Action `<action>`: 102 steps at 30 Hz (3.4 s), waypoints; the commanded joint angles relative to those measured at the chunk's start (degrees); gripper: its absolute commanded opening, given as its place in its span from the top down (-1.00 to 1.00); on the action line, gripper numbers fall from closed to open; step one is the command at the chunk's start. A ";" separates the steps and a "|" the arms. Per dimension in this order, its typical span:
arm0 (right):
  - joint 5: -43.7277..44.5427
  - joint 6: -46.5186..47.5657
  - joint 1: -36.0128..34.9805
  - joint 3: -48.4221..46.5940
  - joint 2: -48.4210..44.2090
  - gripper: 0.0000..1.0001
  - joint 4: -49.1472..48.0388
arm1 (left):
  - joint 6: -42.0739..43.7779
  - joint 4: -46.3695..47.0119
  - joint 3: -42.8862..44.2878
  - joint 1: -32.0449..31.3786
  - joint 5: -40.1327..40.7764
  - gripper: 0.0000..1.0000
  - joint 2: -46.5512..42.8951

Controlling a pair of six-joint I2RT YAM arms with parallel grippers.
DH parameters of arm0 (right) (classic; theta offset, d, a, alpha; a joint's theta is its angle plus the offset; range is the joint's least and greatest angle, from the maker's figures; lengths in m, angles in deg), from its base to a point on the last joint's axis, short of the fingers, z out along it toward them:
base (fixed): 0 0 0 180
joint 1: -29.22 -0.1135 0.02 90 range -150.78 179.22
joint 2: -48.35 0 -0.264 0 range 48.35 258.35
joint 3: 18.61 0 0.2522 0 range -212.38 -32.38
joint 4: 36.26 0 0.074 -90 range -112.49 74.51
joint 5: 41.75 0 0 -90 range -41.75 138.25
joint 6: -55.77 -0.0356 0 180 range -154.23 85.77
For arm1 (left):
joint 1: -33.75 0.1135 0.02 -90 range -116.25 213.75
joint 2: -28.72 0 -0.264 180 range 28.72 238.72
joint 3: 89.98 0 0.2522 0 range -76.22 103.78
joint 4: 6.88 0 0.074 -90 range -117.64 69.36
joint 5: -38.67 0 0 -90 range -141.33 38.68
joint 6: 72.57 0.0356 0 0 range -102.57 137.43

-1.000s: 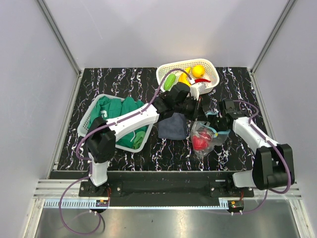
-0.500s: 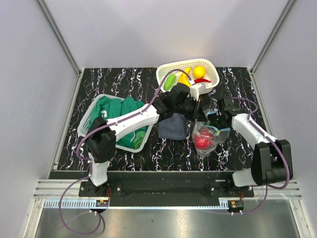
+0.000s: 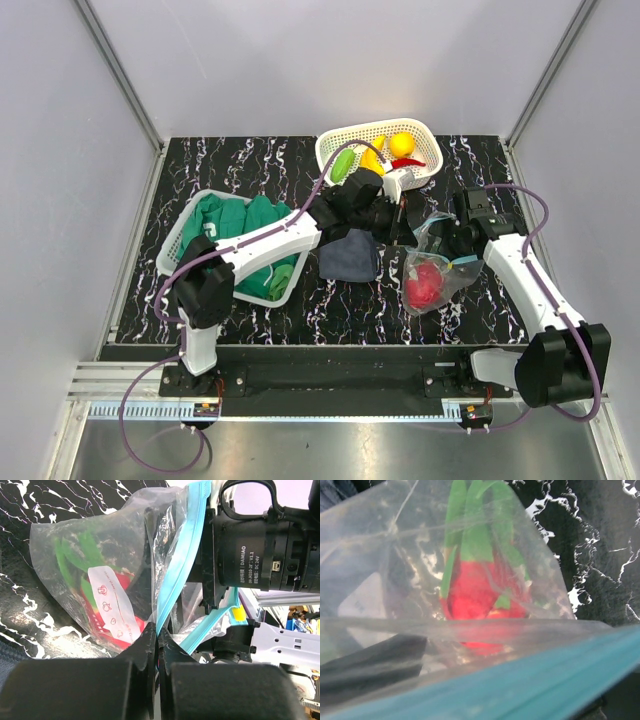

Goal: Open the zip-top bag and remove the fake food

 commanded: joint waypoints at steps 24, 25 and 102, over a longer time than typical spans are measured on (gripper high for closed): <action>-2.45 -2.46 -2.87 3.23 2.78 -0.51 -4.49 | -3.29 2.41 7.49 -2.70 -2.26 1.00 2.08; -2.19 -2.45 -2.96 3.85 3.04 -0.58 -5.37 | -3.46 2.41 7.66 -2.70 -2.35 1.00 2.34; -20.30 0.18 6.10 -13.54 -6.09 1.00 7.01 | 14.65 27.11 -24.15 -10.00 28.15 1.00 -4.34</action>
